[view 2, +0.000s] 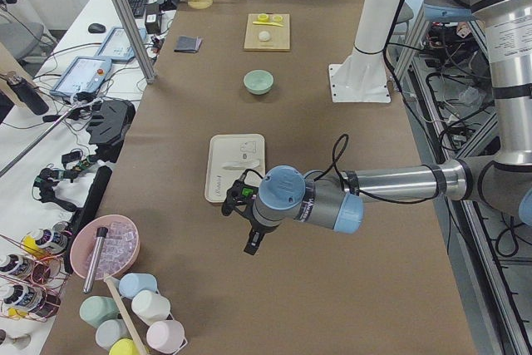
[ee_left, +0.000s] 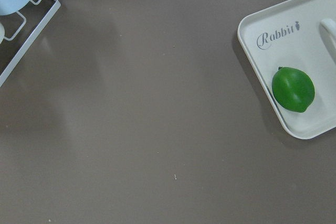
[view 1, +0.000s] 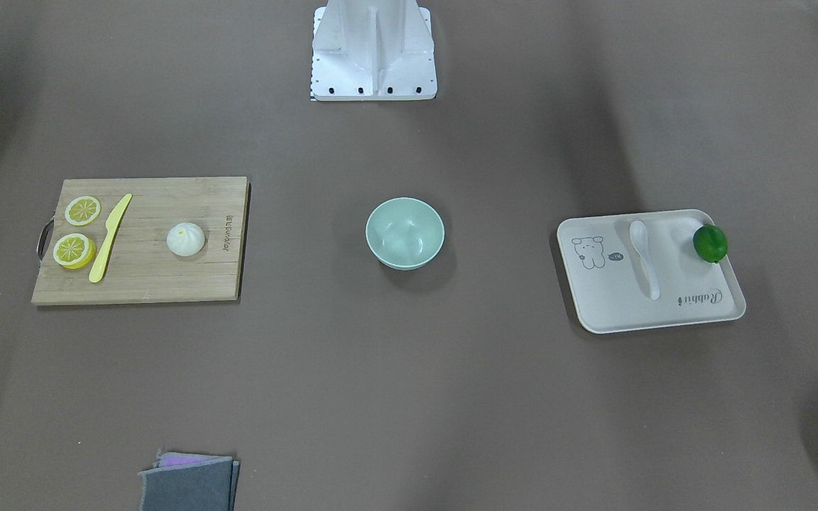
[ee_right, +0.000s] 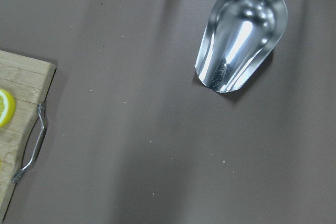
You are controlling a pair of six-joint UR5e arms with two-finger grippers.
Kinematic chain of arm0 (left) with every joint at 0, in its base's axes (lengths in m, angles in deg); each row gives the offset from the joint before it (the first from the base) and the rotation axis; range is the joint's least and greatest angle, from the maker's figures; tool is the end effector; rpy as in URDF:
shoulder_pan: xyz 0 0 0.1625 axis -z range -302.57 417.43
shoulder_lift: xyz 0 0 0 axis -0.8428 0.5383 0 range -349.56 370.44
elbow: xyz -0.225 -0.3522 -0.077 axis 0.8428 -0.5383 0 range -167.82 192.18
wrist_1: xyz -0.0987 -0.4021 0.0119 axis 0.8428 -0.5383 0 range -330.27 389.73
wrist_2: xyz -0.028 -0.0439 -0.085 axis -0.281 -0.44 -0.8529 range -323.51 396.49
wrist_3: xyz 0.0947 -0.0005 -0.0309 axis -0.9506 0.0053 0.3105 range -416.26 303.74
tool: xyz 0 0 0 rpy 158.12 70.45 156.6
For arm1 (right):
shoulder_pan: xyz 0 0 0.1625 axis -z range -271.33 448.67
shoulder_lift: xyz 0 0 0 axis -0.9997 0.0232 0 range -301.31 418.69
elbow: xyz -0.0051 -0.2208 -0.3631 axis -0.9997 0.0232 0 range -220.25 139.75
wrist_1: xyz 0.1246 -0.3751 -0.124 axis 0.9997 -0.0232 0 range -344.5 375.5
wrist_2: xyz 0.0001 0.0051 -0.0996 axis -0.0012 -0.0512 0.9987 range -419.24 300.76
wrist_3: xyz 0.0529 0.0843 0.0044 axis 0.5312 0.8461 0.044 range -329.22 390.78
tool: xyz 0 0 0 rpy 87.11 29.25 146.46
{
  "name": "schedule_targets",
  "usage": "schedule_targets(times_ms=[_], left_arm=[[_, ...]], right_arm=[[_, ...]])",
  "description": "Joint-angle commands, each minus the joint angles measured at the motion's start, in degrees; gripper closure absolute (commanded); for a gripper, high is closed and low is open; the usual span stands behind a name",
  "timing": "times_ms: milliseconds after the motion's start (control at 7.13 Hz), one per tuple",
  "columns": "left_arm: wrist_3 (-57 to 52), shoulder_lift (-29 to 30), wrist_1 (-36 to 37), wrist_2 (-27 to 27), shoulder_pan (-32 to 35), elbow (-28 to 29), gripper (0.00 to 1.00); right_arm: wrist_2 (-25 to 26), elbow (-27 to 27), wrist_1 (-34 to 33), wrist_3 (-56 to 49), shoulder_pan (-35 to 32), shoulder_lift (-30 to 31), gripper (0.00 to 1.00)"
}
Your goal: Put spoon and bun in bowl
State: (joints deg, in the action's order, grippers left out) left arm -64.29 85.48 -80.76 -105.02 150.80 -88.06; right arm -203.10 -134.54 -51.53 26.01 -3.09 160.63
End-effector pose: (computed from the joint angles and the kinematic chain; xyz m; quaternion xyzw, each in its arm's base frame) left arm -0.0783 -0.3900 0.6379 0.1657 0.4160 0.0959 0.8890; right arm 0.0655 -0.4107 0.6609 0.1442 -0.4414 -0.0835 0.8817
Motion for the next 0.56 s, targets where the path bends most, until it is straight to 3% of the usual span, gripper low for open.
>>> schedule_targets(times_ms=[0, 421], left_arm=[[17.67, 7.08, 0.1, 0.0, -2.56, -0.13, 0.02], [36.96, 17.21, 0.36, 5.08, -15.1, 0.48, 0.02]], right_arm=[[-4.31, -0.28, 2.42, 5.07, 1.31, -0.6, 0.0], [-1.36, -1.59, 9.45, 27.39, 10.43, -8.57, 0.0]])
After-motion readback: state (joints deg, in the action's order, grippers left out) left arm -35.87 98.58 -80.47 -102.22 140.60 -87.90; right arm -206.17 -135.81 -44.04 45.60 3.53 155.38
